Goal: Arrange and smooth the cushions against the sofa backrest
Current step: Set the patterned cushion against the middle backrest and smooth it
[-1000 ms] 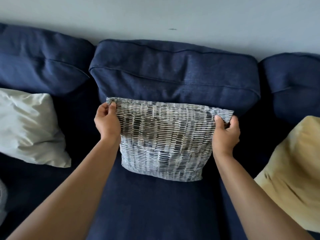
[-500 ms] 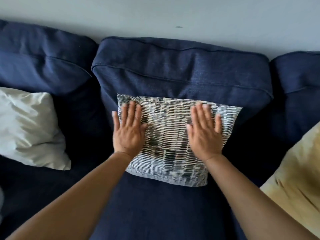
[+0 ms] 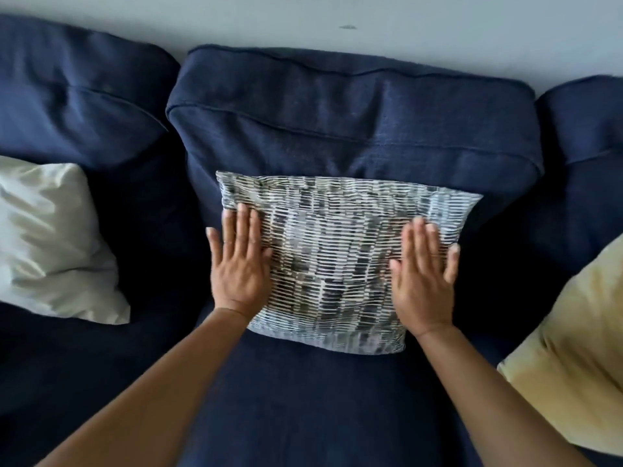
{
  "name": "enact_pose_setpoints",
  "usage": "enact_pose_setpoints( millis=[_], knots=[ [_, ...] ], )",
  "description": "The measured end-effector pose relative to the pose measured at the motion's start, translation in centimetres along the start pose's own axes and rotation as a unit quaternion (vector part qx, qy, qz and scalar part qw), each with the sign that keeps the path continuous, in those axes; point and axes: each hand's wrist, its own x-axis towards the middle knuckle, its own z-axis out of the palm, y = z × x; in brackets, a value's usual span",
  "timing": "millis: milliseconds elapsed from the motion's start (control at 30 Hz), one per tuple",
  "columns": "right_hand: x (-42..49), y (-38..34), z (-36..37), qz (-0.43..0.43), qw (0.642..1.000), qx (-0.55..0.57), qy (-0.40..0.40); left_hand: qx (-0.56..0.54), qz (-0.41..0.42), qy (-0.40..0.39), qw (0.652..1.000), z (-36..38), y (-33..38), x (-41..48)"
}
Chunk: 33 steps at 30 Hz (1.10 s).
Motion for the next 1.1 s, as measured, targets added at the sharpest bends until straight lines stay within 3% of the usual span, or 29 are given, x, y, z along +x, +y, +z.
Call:
enact_pose_setpoints(
  millis=[67, 133, 200, 267, 400, 533, 633, 767, 867, 1000, 1100],
  knots=[
    [-0.2, -0.5, -0.5, 0.033, 0.998, 0.007, 0.051, -0.025, 0.003, 0.047, 0.999, -0.4, 0.4, 0.0],
    [0.0, -3.7, -0.5, -0.013, 0.996, 0.044, 0.074, -0.052, 0.058, 0.078, 0.994, 0.0, 3.3, -0.4],
    [-0.1, -7.3, 0.2, -0.091, 0.992, 0.064, 0.053, -0.065, 0.118, 0.062, 0.989, 0.9, 6.1, -1.1],
    [-0.1, -8.1, 1.1, -0.129, 0.99, 0.049, 0.023, -0.053, 0.114, 0.031, 0.992, 1.8, 6.2, -1.3],
    [0.4, -2.3, 1.8, -0.064, 0.998, -0.007, -0.005, -0.001, 0.036, -0.007, 0.999, 1.8, 0.4, -0.3],
    [1.1, -2.0, -0.1, 0.007, 0.998, 0.007, 0.055, -0.013, 0.065, 0.05, 0.997, -0.4, 0.1, 1.2],
    [3.4, -6.9, -1.0, -0.058, 0.994, 0.06, 0.077, -0.033, 0.134, 0.053, 0.989, -1.1, 4.9, 3.0],
    [5.7, -7.6, -1.0, -0.135, 0.991, 0.023, 0.001, 0.015, 0.134, -0.03, 0.99, -1.0, 5.2, 4.5],
    [6.1, -2.8, -1.7, -0.046, 0.998, -0.001, -0.032, 0.048, 0.066, -0.058, 0.995, -1.8, 0.7, 5.1],
    [6.1, -1.5, -3.4, 0.046, 0.999, -0.007, 0.027, 0.045, 0.051, -0.021, 0.997, -3.7, -0.8, 5.5],
    [6.2, -6.2, -3.6, -0.065, 0.997, 0.029, 0.02, 0.017, 0.163, -0.002, 0.986, -4.0, 3.8, 5.6]
  ],
)
